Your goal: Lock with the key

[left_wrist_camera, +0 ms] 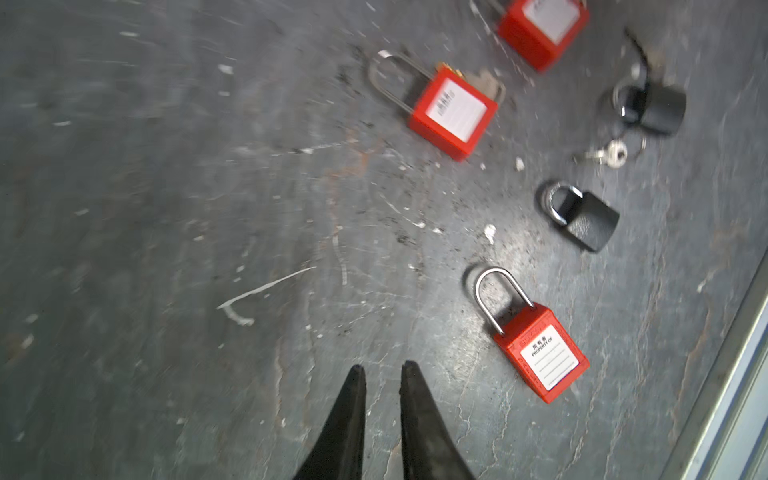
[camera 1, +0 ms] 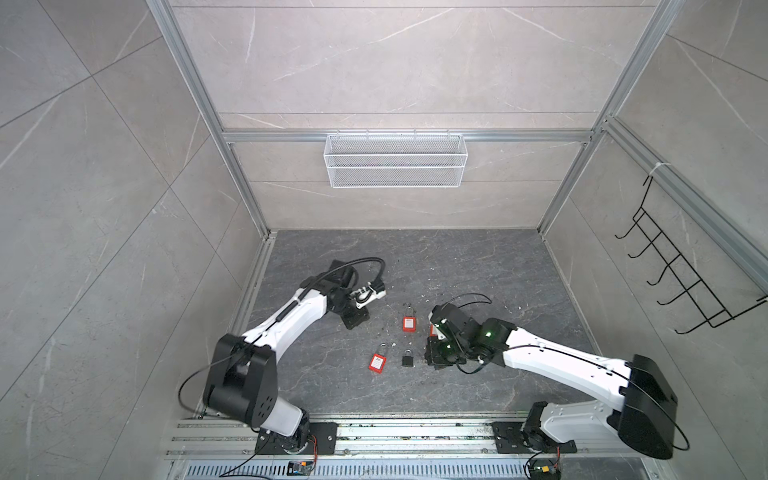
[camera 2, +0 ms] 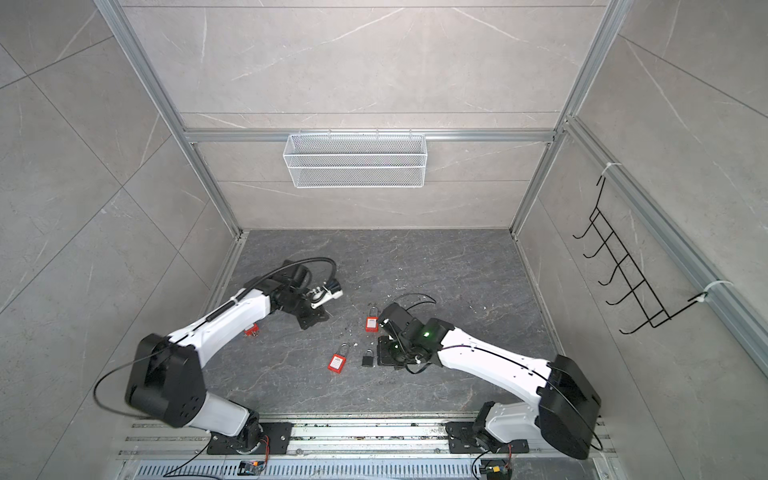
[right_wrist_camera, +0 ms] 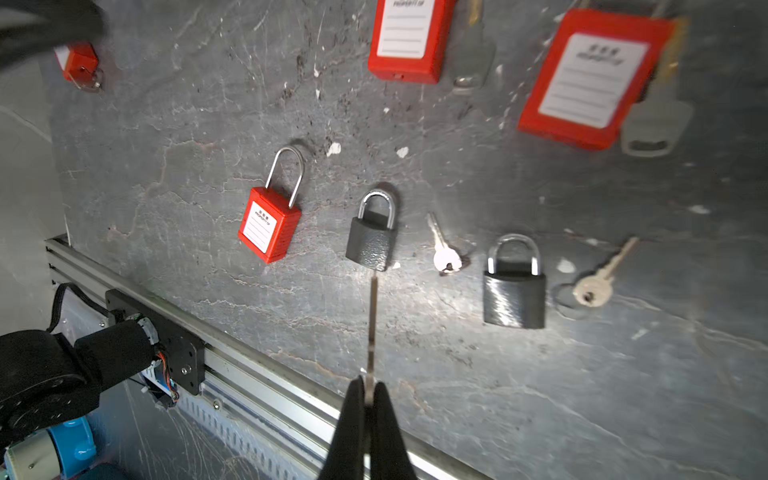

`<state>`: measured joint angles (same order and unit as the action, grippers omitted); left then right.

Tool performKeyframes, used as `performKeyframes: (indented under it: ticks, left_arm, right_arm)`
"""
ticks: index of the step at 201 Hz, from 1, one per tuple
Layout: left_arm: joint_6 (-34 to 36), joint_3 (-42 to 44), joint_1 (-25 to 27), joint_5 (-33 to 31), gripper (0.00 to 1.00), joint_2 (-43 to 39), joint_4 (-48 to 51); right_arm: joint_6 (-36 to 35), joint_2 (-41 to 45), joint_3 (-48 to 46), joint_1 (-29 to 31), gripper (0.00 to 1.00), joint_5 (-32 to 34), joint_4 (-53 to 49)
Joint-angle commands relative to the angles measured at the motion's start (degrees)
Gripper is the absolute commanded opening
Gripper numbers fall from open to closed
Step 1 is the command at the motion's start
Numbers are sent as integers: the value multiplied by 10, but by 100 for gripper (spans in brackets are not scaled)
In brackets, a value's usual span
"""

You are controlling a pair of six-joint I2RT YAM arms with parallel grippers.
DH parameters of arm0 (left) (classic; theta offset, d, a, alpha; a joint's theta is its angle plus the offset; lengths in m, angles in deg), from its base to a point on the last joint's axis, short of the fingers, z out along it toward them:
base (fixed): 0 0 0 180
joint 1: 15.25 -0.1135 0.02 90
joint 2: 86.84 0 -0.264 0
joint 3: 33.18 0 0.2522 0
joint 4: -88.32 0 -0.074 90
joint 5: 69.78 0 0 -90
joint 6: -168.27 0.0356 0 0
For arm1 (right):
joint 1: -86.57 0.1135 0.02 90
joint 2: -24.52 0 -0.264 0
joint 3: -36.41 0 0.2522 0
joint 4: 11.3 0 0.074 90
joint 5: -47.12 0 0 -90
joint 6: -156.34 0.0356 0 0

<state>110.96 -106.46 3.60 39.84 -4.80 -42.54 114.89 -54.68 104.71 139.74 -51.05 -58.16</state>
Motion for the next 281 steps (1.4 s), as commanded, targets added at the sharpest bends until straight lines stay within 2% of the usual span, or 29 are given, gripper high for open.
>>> performKeyframes:
  ticks: [1,19,46,72,96,131,149,171,214,249,281]
  left_arm:
    - [-128,44,-58,77,20,-70,-90]
    - [-187,85,-89,64,24,-125,-128]
    - [-271,147,-100,-12,26,-194,-177]
    - [-306,179,-100,-78,39,-226,-184]
    - [-357,162,-100,-131,49,-225,-161]
    - [-385,135,-100,-146,54,-190,-125]
    - [-388,119,-101,-160,65,-169,-102]
    - [-404,113,-104,-177,73,-159,-92]
    - [-429,113,-111,-217,93,-144,-78]
    - [-429,68,-130,-216,96,-78,-12]
    - [-428,26,-174,-217,97,-24,26]
  right_arm:
    - [35,-44,46,8,0,-15,33]
    - [59,-88,59,8,0,-29,51]
    - [76,-152,86,14,0,-50,61]
    - [79,-205,123,18,0,-63,52]
    - [79,-247,150,20,1,-74,40]
    - [91,-288,164,20,4,-85,36]
    - [91,-301,177,22,7,-88,26]
    - [88,-315,187,25,15,-94,21]
    - [77,-296,177,26,33,-92,37]
    - [66,-228,145,26,42,-35,29]
    - [52,-178,106,26,44,-9,54]
